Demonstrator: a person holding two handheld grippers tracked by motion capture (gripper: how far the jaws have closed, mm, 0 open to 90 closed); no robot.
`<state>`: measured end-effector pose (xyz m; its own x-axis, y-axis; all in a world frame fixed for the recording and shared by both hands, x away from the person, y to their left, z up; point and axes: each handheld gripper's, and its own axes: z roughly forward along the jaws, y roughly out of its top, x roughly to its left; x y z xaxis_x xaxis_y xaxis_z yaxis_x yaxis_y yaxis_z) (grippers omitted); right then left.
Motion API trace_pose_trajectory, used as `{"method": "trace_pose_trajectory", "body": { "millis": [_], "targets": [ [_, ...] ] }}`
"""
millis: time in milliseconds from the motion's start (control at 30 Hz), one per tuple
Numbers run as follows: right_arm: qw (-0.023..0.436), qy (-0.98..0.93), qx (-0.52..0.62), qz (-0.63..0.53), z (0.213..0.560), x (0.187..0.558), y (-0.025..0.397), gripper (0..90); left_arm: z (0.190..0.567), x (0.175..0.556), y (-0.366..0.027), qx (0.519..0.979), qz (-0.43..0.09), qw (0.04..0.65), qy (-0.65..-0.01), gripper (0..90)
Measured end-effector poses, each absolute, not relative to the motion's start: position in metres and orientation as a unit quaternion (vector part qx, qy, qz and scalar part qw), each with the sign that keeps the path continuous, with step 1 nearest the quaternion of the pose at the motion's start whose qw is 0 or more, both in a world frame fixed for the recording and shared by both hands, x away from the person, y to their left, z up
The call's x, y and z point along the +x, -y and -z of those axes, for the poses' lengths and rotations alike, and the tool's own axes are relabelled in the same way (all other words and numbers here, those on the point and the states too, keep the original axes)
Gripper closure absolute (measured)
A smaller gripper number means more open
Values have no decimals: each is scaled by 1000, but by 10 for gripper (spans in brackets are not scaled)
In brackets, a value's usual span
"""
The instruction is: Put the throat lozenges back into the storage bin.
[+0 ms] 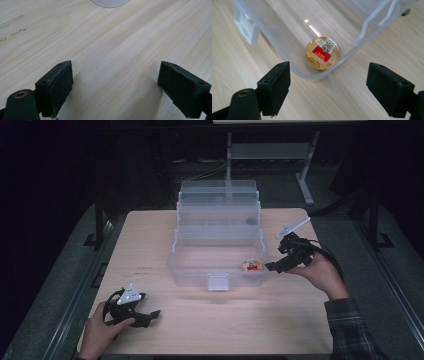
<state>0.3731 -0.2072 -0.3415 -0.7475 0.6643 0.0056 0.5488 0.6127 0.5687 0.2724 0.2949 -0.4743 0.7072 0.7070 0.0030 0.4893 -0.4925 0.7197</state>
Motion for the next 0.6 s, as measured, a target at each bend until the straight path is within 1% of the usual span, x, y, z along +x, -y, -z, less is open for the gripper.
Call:
{"method": "trace_pose_trajectory", "body": {
  "millis": [267,600],
  "targets": [
    [101,-887,352,-280,349,364,221,164,474,272,-295,851,-151,361,-352,119],
    [101,-880,367,-285,362,353,234,96,474,272,-295,850,-150,361,-352,119]
  ]
}}
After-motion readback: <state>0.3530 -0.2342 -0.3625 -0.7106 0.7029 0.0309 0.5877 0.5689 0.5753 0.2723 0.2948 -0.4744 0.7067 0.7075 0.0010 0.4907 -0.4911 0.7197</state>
